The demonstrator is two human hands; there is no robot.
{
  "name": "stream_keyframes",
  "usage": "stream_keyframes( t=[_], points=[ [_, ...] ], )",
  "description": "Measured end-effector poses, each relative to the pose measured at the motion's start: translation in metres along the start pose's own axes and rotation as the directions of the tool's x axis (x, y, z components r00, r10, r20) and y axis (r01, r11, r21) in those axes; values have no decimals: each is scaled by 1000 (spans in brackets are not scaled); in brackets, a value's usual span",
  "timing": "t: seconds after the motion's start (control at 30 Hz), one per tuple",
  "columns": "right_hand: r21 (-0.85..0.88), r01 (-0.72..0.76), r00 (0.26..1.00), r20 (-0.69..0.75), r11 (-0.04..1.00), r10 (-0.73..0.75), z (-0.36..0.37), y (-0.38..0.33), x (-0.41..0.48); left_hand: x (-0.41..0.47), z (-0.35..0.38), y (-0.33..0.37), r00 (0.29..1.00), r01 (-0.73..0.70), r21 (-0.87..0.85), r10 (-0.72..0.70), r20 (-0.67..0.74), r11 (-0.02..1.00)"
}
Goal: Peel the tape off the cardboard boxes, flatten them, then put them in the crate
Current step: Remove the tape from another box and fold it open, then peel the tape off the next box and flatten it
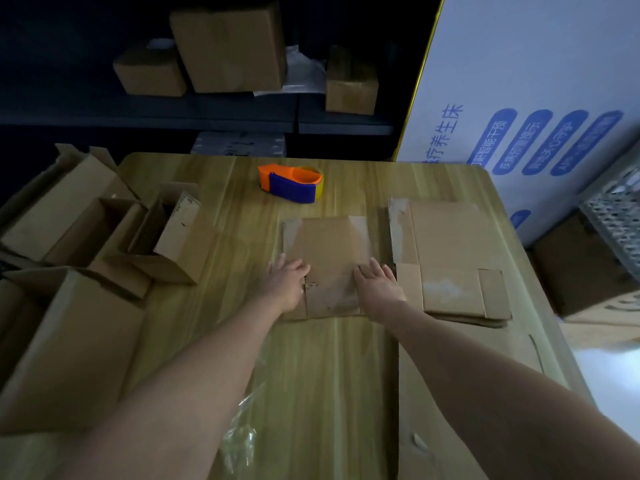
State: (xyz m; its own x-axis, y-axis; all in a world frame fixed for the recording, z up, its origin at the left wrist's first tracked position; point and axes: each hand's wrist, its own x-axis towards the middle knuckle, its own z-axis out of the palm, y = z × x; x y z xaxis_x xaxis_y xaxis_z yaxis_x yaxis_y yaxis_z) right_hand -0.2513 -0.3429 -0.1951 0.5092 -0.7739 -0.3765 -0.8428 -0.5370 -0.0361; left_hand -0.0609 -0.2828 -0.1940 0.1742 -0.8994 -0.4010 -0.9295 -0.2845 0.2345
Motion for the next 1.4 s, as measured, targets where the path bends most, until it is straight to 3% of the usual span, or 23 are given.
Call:
stream_keyframes(
  t=[0.17, 0.43, 0.67, 0.93, 1.03, 1.2, 1.4],
  points=[
    [42, -24, 997, 80, 999, 21, -2, -3, 12, 18, 5, -9, 999, -47, 16, 46, 14, 999],
    [74, -69, 997, 34, 995, 66, -7, -8, 13, 27, 0, -10, 996, -83, -12, 82, -38, 996],
    [73, -53, 968, -242, 996, 69, -29, -22, -17, -11, -22, -8, 946, -168, -254, 83, -313, 952],
    [115, 123, 897, -437, 986, -61, -110, -131, -41, -96, -99, -45, 810, -219, -222, 50, -584, 950],
    [100, 196, 892, -431, 976, -135, -132, -190, -40, -134, -126, -81, 766, -187, -195, 18, -643, 963],
    [55, 302, 905, -332, 952, -268, -136, -276, -24, -189, -150, -145, 757, -118, -219, -55, -651, 969],
    [-44, 188, 965, -179, 981, -193, -122, -319, 12, -221, -153, -187, 801, -93, -262, -84, -593, 961]
  ],
)
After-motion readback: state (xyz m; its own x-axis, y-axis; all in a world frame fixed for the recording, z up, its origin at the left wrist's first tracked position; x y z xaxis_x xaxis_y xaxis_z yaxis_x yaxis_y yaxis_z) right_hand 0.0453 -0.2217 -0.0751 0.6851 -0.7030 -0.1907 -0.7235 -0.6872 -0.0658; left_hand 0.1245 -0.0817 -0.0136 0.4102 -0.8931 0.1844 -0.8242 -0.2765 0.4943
